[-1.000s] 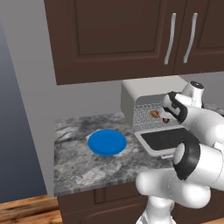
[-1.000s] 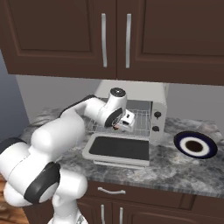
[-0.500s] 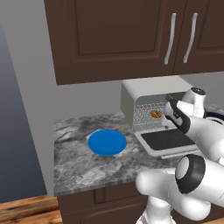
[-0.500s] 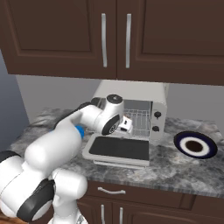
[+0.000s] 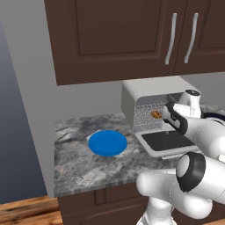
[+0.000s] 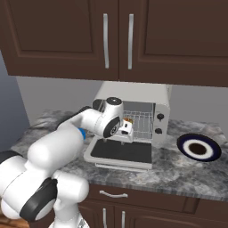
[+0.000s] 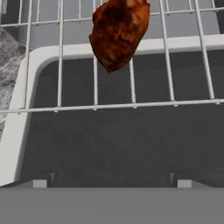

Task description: Open the toaster oven door. Place the bread on the bottom rack in the toaster oven and place the chicken drumstick on the top rack.

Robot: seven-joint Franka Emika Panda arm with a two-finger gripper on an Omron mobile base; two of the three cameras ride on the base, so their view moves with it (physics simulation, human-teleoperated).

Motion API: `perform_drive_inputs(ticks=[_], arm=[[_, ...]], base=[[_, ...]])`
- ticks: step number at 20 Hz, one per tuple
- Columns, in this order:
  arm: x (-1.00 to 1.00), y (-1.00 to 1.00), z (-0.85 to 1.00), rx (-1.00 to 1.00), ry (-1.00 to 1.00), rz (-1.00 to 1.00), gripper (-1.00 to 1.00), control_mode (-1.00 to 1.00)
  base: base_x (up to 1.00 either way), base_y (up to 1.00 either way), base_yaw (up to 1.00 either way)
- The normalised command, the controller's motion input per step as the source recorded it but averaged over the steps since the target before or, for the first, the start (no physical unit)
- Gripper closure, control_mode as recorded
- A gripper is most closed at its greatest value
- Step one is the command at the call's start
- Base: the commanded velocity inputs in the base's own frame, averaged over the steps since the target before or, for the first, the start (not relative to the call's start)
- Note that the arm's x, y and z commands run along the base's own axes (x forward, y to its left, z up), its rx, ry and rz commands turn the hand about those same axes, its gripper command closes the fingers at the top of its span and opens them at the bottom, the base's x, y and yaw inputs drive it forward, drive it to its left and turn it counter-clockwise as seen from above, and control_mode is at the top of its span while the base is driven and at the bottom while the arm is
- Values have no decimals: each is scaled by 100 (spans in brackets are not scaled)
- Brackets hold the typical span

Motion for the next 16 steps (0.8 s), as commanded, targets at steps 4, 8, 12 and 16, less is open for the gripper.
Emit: perform_drive_inputs(ticks=[4,8,12,16], arm=[[0,0,-13,0,-3,4,-100,-100],[8,0,-11,0,-2,2,-100,-100],[15,0,-6,0,0,0,-100,-100],[16,0,-5,0,0,0,-100,-100]], base=[[0,0,0],[0,0,0],[0,0,0],[0,0,0]])
